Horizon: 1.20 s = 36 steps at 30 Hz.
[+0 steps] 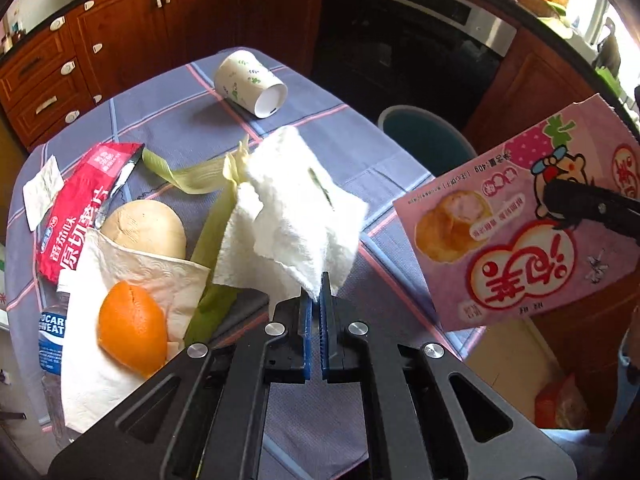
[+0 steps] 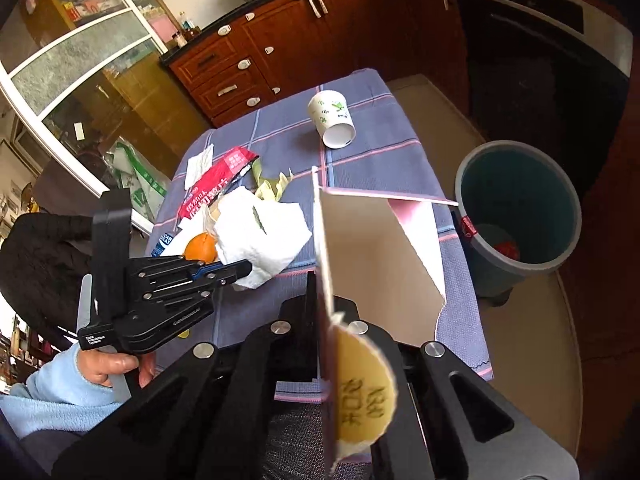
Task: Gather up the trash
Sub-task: 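Grasp the white tissue with the left gripper while the right holds the box, then carry the tissue and box over the teal bin and release both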
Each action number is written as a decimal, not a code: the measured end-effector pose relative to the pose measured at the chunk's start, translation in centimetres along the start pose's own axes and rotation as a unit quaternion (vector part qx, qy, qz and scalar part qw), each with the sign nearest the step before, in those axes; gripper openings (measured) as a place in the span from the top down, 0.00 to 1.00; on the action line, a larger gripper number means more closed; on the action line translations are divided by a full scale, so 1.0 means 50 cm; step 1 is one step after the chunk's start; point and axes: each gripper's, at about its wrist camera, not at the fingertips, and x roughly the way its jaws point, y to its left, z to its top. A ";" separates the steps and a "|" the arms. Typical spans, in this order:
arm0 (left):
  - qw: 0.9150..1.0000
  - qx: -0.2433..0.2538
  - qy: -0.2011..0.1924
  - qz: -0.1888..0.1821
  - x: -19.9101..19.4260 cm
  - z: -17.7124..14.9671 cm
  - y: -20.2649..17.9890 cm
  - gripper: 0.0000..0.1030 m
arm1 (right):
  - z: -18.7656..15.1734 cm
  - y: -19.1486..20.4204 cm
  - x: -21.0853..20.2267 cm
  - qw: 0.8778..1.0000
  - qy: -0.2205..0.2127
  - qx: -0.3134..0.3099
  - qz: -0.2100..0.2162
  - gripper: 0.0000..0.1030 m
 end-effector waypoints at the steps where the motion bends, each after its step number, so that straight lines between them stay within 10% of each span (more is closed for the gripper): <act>1: 1.000 0.001 -0.008 -0.003 -0.018 0.003 0.001 0.97 | 0.007 -0.002 -0.008 1.000 -0.007 0.002 0.003 0.99; 20: 0.992 0.082 -0.033 -0.093 -0.011 0.211 -0.194 0.96 | 0.128 -0.173 -0.148 0.987 -0.130 0.078 -0.052 0.99; 36: 0.983 0.113 0.056 -0.132 0.249 0.388 -0.357 0.96 | 0.198 -0.440 -0.017 0.977 -0.078 0.164 -0.113 0.99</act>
